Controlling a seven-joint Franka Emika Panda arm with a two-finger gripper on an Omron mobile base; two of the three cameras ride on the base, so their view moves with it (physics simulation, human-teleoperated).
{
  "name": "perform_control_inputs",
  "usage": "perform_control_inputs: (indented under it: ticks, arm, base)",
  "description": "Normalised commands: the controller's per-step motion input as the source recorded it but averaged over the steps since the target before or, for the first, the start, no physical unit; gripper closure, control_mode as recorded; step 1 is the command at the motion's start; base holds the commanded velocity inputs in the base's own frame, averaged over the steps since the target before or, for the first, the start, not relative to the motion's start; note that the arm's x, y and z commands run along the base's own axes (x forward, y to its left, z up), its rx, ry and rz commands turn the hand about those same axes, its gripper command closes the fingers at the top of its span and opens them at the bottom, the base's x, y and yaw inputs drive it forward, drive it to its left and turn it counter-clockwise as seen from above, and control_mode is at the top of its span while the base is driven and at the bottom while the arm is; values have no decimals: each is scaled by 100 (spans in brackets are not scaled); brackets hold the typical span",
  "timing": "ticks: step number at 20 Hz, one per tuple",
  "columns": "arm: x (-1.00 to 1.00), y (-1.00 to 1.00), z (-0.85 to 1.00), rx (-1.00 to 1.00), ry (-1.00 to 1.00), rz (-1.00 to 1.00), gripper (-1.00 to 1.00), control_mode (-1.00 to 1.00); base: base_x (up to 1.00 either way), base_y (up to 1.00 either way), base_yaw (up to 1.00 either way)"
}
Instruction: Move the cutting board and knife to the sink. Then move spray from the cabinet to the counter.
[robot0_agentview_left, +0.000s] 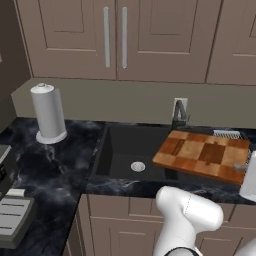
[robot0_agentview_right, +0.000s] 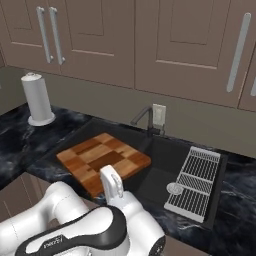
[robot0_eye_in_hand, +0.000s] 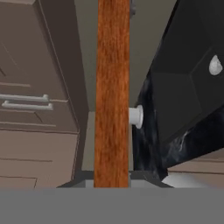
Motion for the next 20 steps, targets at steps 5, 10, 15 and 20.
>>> perform_control_inputs:
  ticks: [5, 10, 15, 20]
  arm:
    - [40, 0, 0, 0, 28, 0, 100, -100]
    - [42, 2, -2, 0, 22, 0, 100, -100]
    - [31, 5, -8, -3, 4, 0, 100, -100]
    - [21, 13, -11, -11, -1, 0, 100, -100]
  base:
    - [0, 0, 0]
    - [0, 0, 0]
    - [0, 0, 0]
    - [0, 0, 0]
